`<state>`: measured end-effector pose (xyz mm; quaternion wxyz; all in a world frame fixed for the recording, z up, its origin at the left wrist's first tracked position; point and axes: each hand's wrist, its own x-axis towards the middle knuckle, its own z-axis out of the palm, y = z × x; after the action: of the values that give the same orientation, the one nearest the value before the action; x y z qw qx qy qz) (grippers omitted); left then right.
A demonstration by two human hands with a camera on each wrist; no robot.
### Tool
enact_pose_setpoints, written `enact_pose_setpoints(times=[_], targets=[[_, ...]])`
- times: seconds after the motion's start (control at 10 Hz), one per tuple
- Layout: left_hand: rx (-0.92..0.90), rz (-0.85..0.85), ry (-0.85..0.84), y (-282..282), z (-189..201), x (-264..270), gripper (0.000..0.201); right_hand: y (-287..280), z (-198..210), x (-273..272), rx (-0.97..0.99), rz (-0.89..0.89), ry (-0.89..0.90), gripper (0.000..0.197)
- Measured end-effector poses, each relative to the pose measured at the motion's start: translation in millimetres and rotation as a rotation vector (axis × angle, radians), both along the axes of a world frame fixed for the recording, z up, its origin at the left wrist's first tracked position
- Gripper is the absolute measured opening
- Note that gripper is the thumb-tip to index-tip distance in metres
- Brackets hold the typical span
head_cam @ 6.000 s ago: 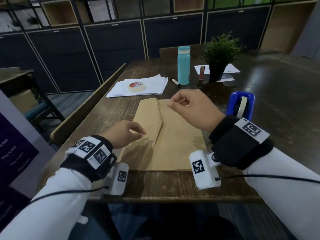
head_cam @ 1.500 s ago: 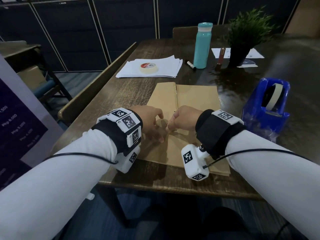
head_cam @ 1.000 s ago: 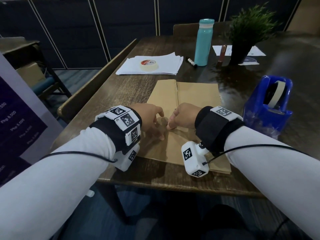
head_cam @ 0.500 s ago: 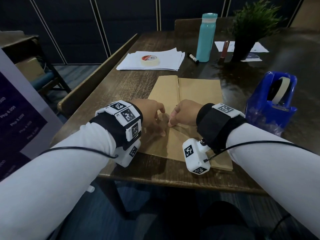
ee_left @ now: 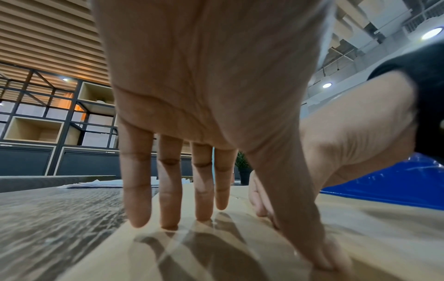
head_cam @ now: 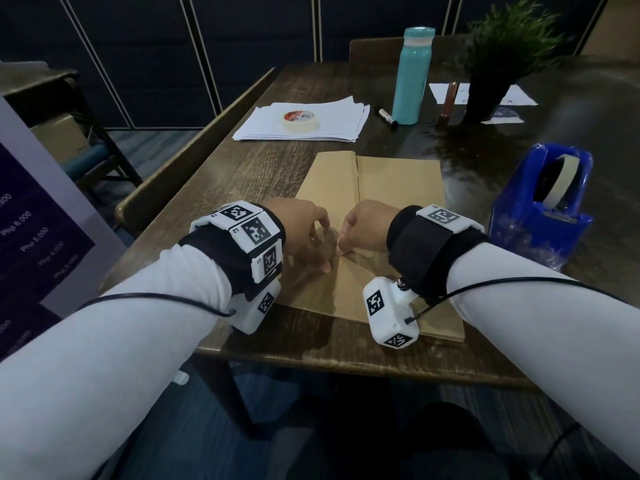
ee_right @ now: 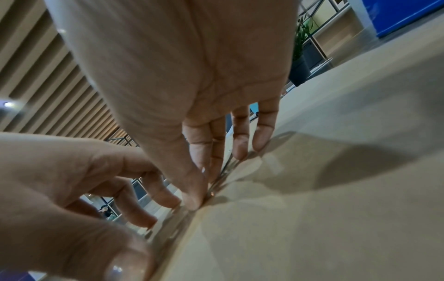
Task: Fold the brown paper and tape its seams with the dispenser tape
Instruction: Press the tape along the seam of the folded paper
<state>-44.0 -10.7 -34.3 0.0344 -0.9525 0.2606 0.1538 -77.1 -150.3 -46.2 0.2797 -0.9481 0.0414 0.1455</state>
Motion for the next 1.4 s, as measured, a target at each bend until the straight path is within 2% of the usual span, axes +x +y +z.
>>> enact_pose_setpoints(times=[0.1,0.2,0.4,0.5,0.6,0.8,0.9,1.0,1.1,1.2,1.3,1.4], targets=[[0.004,-0.002,-0.017,-0.3,0.0,-1.6,0.083,-2.4,0.1,2.0,-0.07,0.022,0.004,0.027],[0.007,-0.002,-0.029,0.9,1.3,-3.0,0.082,-8.5,0.6,7.0,-0.08,0.018,0.022,0.038],[-0.01,0.013,-0.006,6.2,4.6,-7.5,0.084,-13.3,8.3,16.1,-0.206,0.154,0.108,0.028],[-0.022,0.024,0.013,7.6,5.4,-8.9,0.085,-17.3,11.7,18.8,-0.109,0.14,0.181,0.038],[-0.038,0.038,0.04,11.0,6.1,-8.5,0.084,-14.8,14.6,21.3,-0.248,0.198,0.214,0.053],[-0.037,0.047,0.053,14.0,6.2,-7.9,0.081,3.2,19.3,24.9,-0.501,0.255,0.245,0.069],[-0.044,0.064,0.067,14.1,5.9,-8.0,0.085,11.7,11.4,38.9,-0.6,0.206,0.237,0.098],[-0.047,0.062,0.073,13.9,5.0,-7.1,0.086,13.5,7.3,47.8,-0.65,0.193,0.245,0.107],[-0.044,0.049,0.067,13.3,4.7,-8.2,0.091,14.5,15.6,45.3,-0.692,0.225,0.219,0.092],[-0.048,0.047,0.077,13.2,5.6,-9.6,0.095,14.3,15.0,49.9,-0.719,0.232,0.176,0.086],[-0.045,0.039,0.076,14.4,7.1,-10.5,0.097,10.6,11.0,58.5,-0.693,0.251,0.233,0.091],[-0.037,0.033,0.075,14.5,7.6,-10.4,0.096,5.2,11.8,58.4,-0.646,0.297,0.297,0.08]])
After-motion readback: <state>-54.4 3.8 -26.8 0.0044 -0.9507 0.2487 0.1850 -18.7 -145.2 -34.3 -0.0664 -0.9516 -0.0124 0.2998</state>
